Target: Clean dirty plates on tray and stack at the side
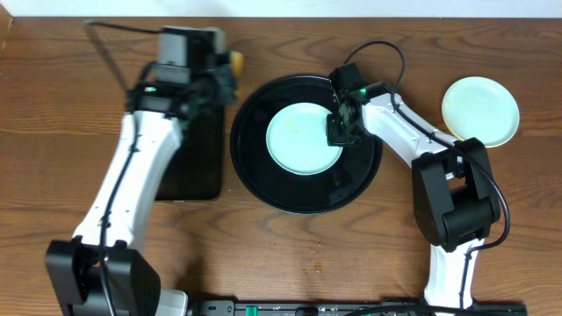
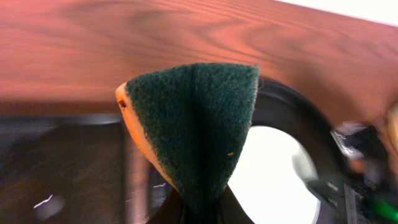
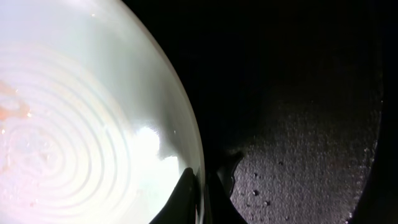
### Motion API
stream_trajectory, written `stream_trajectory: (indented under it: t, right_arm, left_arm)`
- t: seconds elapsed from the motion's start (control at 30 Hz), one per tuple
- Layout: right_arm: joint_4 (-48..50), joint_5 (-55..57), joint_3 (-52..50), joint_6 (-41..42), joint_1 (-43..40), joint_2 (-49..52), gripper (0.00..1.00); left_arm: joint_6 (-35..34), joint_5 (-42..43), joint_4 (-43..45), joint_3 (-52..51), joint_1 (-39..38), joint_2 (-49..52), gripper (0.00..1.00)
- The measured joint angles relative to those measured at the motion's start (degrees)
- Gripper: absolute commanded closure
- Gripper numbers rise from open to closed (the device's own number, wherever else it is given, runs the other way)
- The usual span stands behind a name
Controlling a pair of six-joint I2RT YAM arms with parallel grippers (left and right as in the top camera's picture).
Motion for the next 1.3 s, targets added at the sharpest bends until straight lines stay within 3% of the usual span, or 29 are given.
stream_trajectory:
  t: [0.2, 0.57, 0.97, 1.3]
  right_arm:
    - [-8.11, 2.93, 6.88, -3.48, 0.42, 0.98, 0.99]
    - [-23.17, 23.8, 29.4, -16.2, 4.15, 1.11, 0.99]
    - [-18.62, 56.15, 32.59, -38.05, 17.94, 0.96, 0.99]
    - [-16.7, 67.67, 32.59, -54.27, 27.74, 0.96, 0.99]
  left_arm:
    - [-4.31, -2.89, -7.63, -0.52, 6.97, 1.18, 0.94]
    - [-5.46, -3.69, -14.71, -0.63, 14.95, 1.33, 0.92]
    - [-4.83, -3.67, -14.29, -4.57, 14.97, 1.33, 0.92]
    - [-4.76, -3.65, -14.29, -4.81, 14.97, 1.33, 0.92]
